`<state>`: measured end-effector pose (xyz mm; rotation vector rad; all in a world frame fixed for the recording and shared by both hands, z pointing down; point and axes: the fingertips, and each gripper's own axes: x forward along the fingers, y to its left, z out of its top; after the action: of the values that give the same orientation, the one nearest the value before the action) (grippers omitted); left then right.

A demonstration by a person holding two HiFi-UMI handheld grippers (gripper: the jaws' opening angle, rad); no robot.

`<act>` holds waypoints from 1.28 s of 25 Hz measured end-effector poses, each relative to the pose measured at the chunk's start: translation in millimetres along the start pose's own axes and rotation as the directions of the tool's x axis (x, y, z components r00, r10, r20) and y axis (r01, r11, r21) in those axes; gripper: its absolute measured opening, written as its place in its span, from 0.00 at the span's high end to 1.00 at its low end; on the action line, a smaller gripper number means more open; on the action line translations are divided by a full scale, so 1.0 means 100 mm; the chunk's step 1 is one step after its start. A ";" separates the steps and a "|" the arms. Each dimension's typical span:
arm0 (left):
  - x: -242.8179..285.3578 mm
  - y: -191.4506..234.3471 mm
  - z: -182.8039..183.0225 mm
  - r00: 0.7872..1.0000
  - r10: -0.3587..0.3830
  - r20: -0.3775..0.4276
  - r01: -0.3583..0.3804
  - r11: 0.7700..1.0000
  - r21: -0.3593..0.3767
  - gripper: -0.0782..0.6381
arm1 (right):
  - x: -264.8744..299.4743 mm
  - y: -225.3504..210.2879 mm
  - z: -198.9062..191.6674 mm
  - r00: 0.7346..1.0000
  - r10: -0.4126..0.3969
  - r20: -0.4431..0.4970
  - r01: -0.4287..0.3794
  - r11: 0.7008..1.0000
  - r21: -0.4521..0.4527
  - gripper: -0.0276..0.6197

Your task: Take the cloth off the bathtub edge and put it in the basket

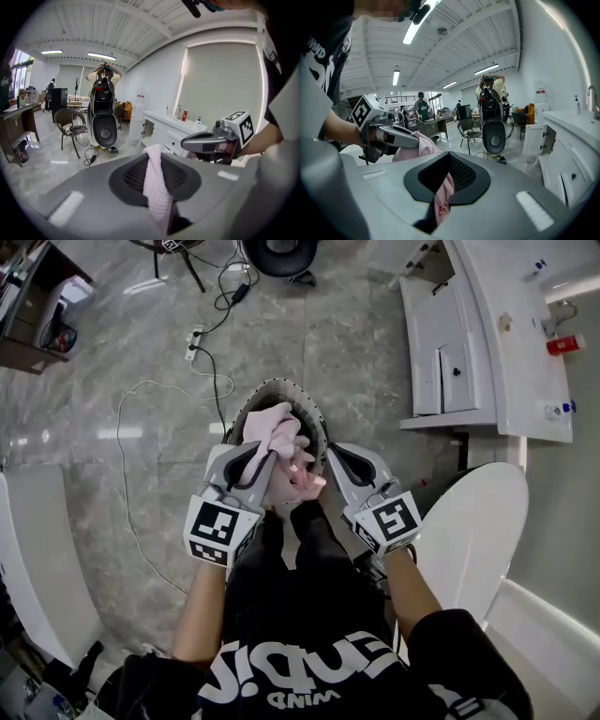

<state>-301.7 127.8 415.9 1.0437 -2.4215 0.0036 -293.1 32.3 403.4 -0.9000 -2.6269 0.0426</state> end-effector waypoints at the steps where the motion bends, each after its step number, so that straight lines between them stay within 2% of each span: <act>1: 0.06 0.01 -0.09 1.000 -0.002 -0.003 0.002 1.000 -0.008 0.82 | 0.05 -0.02 -0.07 1.000 0.002 -0.007 -0.002 1.000 0.002 0.95; 11: 0.69 0.09 -1.08 0.998 -0.002 -0.068 -0.004 0.995 -0.095 0.82 | 0.45 -0.17 -1.13 0.990 0.061 -0.126 -0.062 0.998 -0.005 0.95; 19: 0.99 0.24 -1.88 0.990 0.013 -0.138 -0.029 0.992 -0.119 0.82 | 0.67 -0.17 -1.68 0.987 0.065 -0.147 -0.058 0.997 0.052 0.95; 24: 1.09 0.31 -2.08 0.989 0.038 -0.146 -0.057 0.990 -0.128 0.82 | 0.73 -0.17 -1.92 0.981 0.078 -0.177 -0.069 0.996 0.057 0.95; 32: 1.19 0.36 -2.25 0.985 0.058 -0.161 -0.077 0.990 -0.114 0.82 | 0.77 -0.17 -2.08 0.978 0.086 -0.188 -0.073 0.994 0.076 0.95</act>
<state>-295.3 116.0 672.6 0.8731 -2.2831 -0.0347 -287.6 47.1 625.3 -0.9368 -2.3971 0.0628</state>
